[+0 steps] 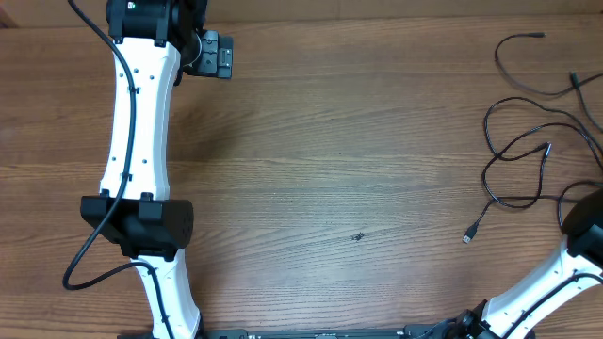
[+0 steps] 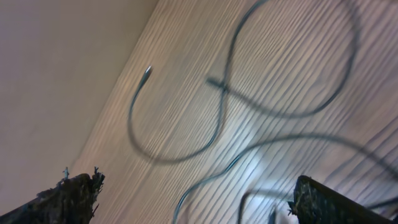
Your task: Untangle cables
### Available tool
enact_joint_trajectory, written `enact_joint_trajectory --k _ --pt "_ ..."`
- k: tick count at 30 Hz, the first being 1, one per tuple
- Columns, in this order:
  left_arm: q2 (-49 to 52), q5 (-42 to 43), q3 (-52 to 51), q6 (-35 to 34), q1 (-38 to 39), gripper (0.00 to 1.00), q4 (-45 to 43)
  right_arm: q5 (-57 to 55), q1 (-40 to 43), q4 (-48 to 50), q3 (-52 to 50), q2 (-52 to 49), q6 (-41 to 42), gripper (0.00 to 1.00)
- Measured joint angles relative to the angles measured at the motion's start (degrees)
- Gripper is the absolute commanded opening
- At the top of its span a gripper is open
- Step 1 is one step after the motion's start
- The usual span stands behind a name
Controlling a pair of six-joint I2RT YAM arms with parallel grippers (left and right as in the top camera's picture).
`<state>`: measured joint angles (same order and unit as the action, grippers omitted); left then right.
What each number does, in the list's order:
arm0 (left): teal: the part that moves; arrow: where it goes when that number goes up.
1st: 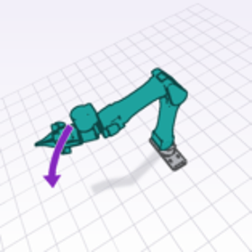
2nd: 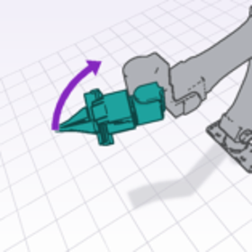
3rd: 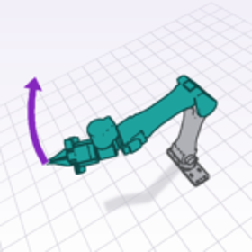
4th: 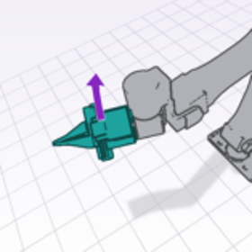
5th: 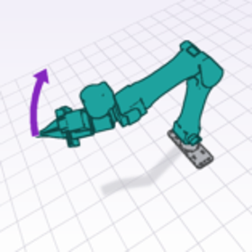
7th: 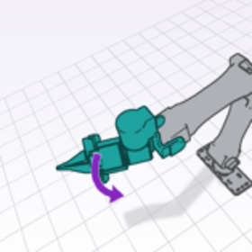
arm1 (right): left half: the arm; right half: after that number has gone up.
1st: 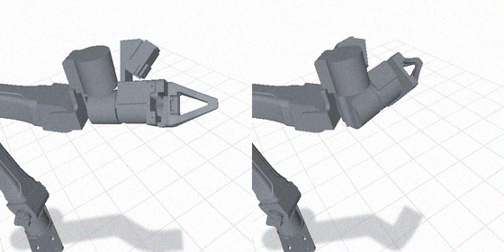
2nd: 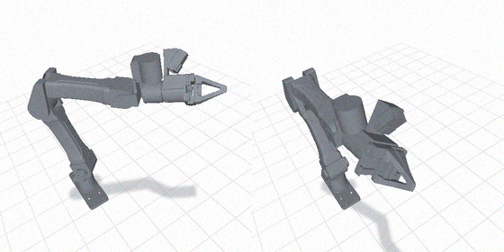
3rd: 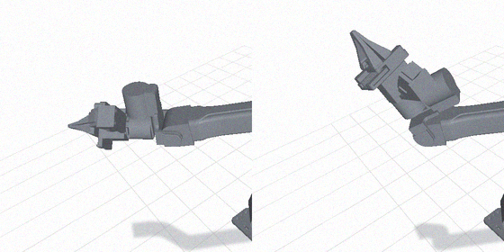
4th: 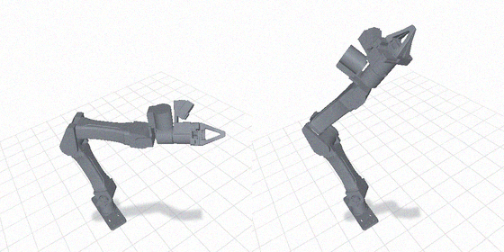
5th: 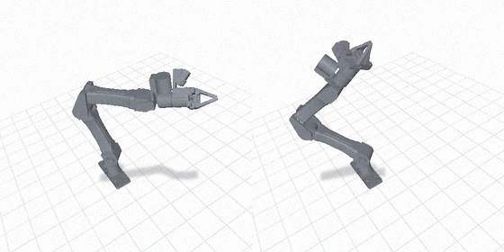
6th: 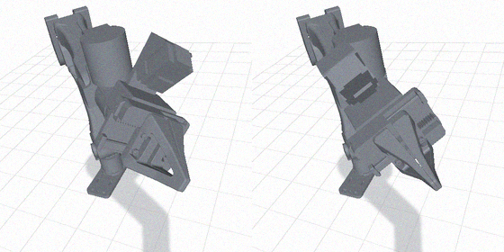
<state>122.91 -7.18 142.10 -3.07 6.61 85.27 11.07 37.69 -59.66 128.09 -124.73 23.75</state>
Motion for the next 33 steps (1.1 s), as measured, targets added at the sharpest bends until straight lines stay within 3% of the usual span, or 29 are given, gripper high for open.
enact_joint_trajectory --k 8,17,23,33 --pt "0.00 0.02 0.00 0.00 0.00 1.00 0.02 11.39 -2.32 -9.31 -0.09 14.01 -3.26 1.00" --pt "0.00 0.00 0.00 0.00 0.00 1.00 0.02 13.97 -21.40 -21.77 0.39 31.26 -7.80 1.00" --pt "0.00 0.00 0.00 0.00 0.00 1.00 0.00 13.79 -37.18 -29.97 0.37 32.00 -10.21 1.00" --pt "0.00 0.02 0.00 0.00 0.00 1.00 0.02 10.88 -55.76 -32.44 0.37 31.93 -14.38 1.00"
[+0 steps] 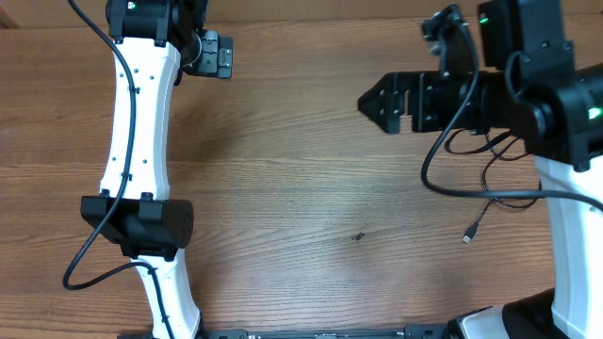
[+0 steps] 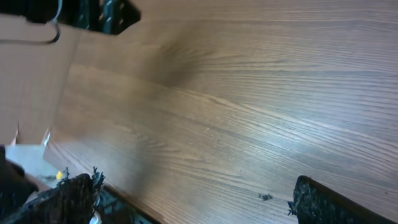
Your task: Untangle cables
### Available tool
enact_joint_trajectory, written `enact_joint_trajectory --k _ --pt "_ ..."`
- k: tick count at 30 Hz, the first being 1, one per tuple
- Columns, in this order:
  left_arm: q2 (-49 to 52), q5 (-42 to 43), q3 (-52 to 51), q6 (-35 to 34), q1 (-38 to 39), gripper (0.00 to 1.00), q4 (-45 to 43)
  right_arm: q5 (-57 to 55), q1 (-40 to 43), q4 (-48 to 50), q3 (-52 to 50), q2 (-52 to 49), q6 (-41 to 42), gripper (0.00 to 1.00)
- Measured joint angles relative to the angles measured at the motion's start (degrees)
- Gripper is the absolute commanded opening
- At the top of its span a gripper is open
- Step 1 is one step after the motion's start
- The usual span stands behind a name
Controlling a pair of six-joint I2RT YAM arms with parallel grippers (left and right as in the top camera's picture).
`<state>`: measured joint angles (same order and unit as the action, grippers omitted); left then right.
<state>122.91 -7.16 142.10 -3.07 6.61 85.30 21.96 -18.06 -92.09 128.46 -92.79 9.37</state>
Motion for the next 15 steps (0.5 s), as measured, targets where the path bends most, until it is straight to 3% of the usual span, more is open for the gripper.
enact_joint_trajectory --k 6,15 --pt "0.00 -0.02 0.00 0.00 0.00 1.00 0.00 -2.69 -4.76 0.00 0.00 -0.02 -0.39 1.00" --pt "0.00 0.00 0.00 0.00 0.00 0.99 0.00 -4.00 -5.22 -1.95 -1.09 -0.94 -0.44 1.00"
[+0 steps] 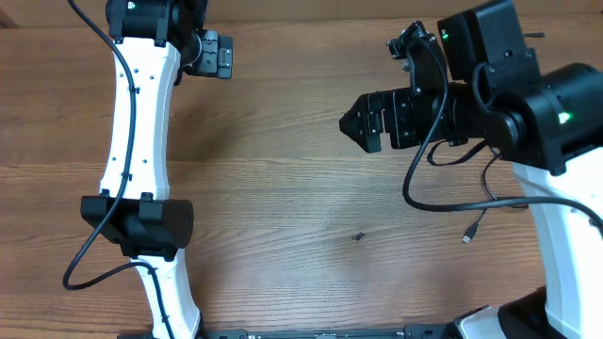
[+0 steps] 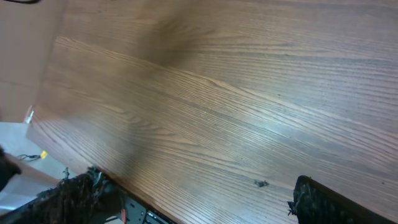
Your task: Untangle cables
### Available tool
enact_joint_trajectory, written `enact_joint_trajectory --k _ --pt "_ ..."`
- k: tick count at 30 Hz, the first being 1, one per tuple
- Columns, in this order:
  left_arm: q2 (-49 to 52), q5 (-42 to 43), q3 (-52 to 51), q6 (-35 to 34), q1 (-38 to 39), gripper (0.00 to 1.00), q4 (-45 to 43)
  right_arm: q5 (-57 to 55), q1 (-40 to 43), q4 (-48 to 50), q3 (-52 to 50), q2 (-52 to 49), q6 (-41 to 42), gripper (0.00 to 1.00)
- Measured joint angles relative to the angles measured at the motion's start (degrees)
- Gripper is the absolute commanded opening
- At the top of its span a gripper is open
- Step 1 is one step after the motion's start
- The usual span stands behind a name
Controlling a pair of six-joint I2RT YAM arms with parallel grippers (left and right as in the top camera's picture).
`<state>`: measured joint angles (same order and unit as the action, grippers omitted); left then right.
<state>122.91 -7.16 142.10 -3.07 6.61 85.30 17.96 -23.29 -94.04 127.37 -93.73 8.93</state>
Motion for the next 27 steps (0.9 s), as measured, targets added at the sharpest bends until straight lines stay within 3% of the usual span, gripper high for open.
enact_joint_trajectory --k 10,27 --pt "0.00 0.00 0.00 0.00 0.00 1.00 -0.02 -3.43 0.00 2.95 -6.91 -1.05 0.02 1.00" --pt "0.00 -0.02 0.00 0.00 0.00 1.00 0.00 -3.82 0.00 2.97 -7.02 -1.05 0.04 1.00"
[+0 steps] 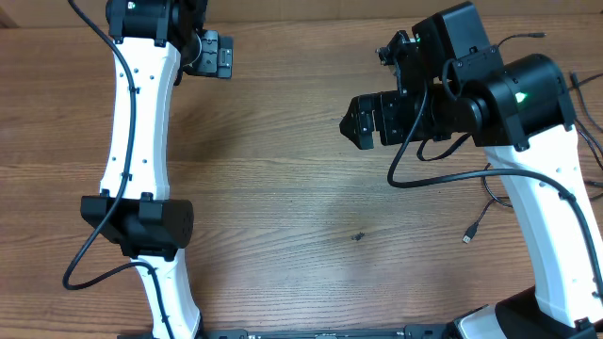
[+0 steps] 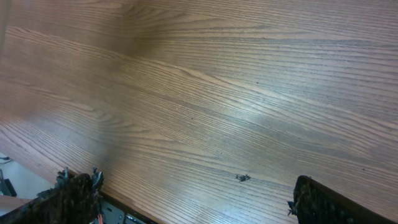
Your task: Untangle cables
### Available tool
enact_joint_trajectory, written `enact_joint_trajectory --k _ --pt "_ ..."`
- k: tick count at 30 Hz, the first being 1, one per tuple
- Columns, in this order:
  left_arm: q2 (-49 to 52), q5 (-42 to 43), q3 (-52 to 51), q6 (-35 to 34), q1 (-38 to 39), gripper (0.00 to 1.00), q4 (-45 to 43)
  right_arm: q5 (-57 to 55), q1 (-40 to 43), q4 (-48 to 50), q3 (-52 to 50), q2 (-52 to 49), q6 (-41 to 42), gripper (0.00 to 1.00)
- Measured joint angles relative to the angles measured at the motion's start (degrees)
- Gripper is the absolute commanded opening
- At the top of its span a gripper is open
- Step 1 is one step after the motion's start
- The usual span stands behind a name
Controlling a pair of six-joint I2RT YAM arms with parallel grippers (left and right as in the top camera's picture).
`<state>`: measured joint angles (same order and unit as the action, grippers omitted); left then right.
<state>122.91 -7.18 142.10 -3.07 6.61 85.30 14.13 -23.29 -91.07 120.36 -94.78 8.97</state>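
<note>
The thin black cables (image 1: 516,41) lie tangled at the table's right side. My right arm covers most of them. A USB plug (image 1: 474,229) and a loop near the right edge (image 1: 592,141) show. My right gripper (image 1: 355,122) hangs high over the middle of the table, pointing left, well away from the cables. In the right wrist view it (image 2: 193,200) is open, with only bare wood between its fingers (image 2: 320,202). My left gripper (image 1: 217,55) rests at the far left back, and its jaws are unclear from above.
The wooden table (image 1: 301,188) carries a small dark speck (image 1: 358,236), which also shows under the right gripper as a speck (image 2: 242,178). The left arm (image 1: 141,141) stretches along the left side. The table's front edge (image 2: 37,168) shows at lower left.
My right gripper stays over the middle of the table, still open and empty. The arm behind it has shifted. The wrist view now looks more squarely at the wood near the front edge.
At first my right arm was low at the right front corner, its open fingers over the cable loops. Then it stood raised over the table, pointing left, away from the cables. It has since moved a little further left. The left arm and cables stayed put.
</note>
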Motion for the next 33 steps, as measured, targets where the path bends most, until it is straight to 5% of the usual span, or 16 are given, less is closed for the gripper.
enact_joint_trajectory --k 21,33 --pt "0.00 0.00 0.00 0.00 0.61 1.00 0.00 0.00 0.00 0.02 -0.02 0.00 0.00 1.00" --pt "-8.28 -0.20 -0.11 0.00 12.39 1.00 -0.15 0.02 0.00 -0.02 -0.02 0.00 0.00 1.00"
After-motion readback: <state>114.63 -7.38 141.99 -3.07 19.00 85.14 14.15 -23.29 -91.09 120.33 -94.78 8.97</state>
